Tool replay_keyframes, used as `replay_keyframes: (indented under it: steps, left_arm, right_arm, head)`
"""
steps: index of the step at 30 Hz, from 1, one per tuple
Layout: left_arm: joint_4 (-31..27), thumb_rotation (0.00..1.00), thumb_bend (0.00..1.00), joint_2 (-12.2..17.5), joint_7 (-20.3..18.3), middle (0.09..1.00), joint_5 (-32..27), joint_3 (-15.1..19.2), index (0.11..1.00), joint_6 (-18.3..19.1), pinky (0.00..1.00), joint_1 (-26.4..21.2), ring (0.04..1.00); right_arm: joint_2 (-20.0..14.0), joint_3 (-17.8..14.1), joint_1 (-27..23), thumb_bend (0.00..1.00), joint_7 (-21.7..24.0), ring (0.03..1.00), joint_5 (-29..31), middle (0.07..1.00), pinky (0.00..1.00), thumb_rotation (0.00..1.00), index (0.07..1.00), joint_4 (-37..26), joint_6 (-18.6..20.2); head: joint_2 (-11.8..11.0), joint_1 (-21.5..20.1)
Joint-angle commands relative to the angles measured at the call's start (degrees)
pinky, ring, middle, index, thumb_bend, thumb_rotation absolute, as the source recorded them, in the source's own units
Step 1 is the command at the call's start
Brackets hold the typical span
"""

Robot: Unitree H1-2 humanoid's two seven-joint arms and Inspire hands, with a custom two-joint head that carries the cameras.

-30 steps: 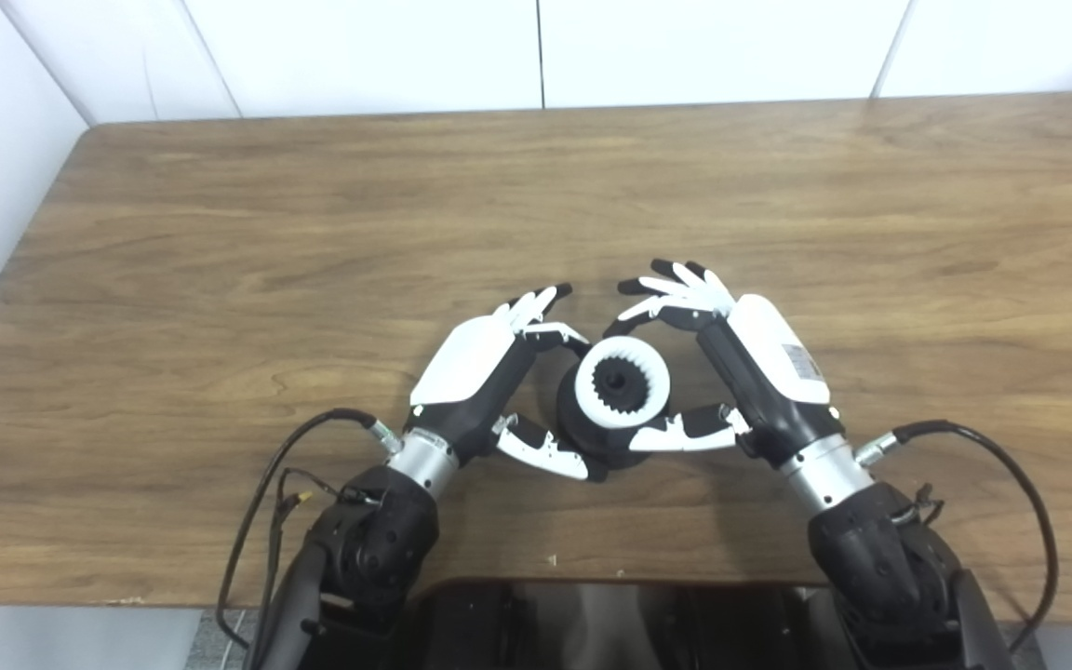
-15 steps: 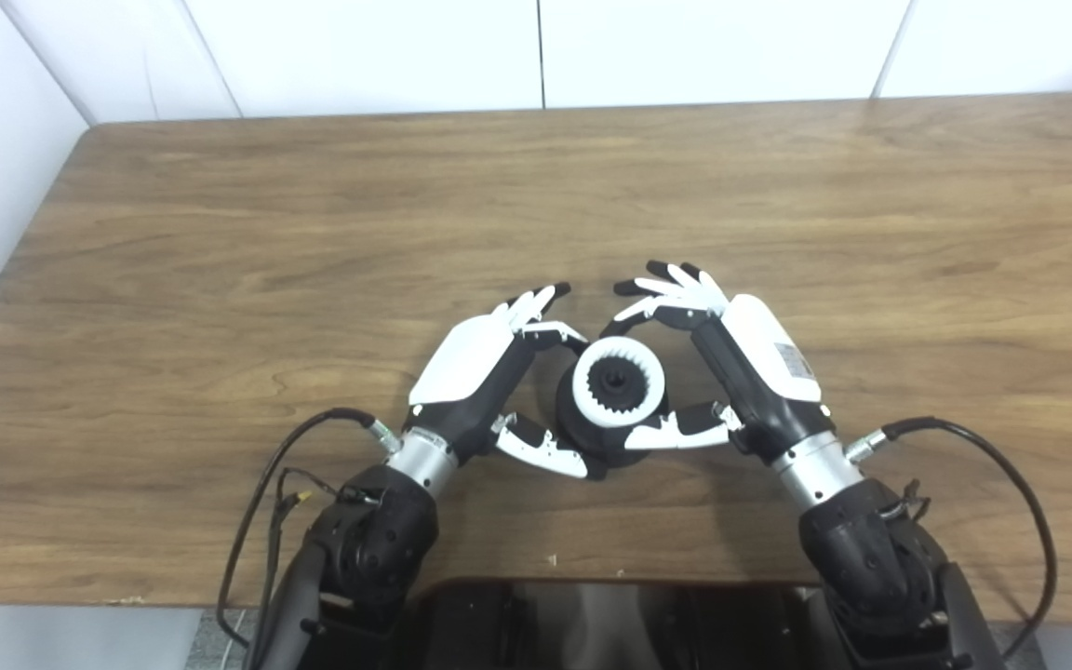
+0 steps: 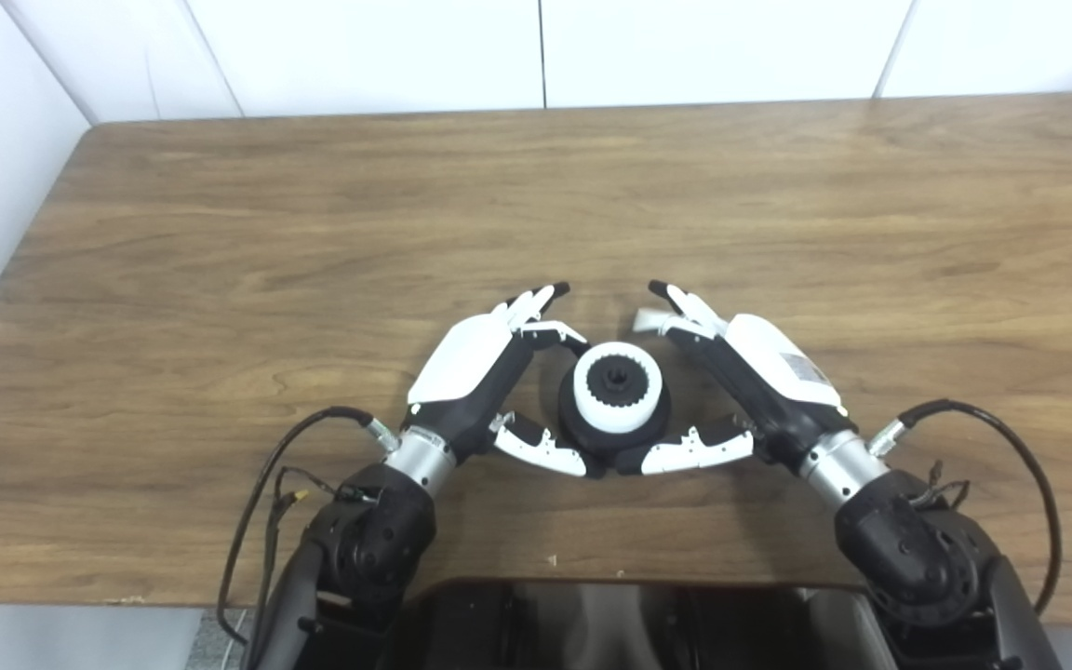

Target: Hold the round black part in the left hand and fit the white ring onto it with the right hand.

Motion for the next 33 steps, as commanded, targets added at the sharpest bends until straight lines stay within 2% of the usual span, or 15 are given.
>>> replay_keyframes:
  steps: [1, 8, 13, 22, 33]
  left_arm:
    - [-2.0, 0.27, 0.98, 0.3, 1.2, 1.0, -0.4, 0.5, 0.608, -1.1, 1.0, -2.0, 1.0]
    - [-2.1, 0.28, 0.98, 0.3, 1.1, 1.0, -0.1, 0.4, 0.609, -0.7, 1.0, -2.1, 1.0]
    - [-1.9, 0.28, 0.98, 0.4, 1.1, 1.0, -0.4, 0.5, 0.609, -0.9, 1.0, -2.1, 1.0]
    - [-2.0, 0.27, 0.99, 0.5, 1.4, 1.0, -0.6, 0.6, 0.606, -1.2, 1.0, -1.8, 1.0]
    - [-1.5, 0.28, 0.98, 0.7, 1.3, 1.0, -0.7, 0.6, 0.607, -1.2, 1.0, -2.2, 1.0]
  right_arm:
    - [0.1, -0.2, -1.6, 1.0, 0.3, 1.0, 0.3, 1.0, 0.95, 0.54, 1.0, -2.7, 0.2]
    - [-0.3, -0.4, -1.7, 1.0, 1.3, 1.0, 1.1, 1.0, 0.96, 0.58, 1.0, -3.0, 0.7]
    - [-0.9, -0.8, -2.0, 1.0, 3.2, 1.0, 1.8, 1.0, 0.99, 0.54, 1.0, -3.6, 2.4]
    - [-3.6, -2.7, -1.6, 1.0, 4.5, 1.0, 2.4, 1.0, 0.97, 0.48, 1.0, -4.2, 3.4]
    - [-7.1, -8.2, 0.4, 1.0, 4.0, 1.0, 6.2, 1.0, 1.0, 0.43, 1.0, -5.1, 4.1]
  head:
    - [0.1, 0.0]
    - [0.1, 0.0]
    - [0.0, -0.4]
    - [-0.5, -1.2]
    - [-0.3, -1.3]
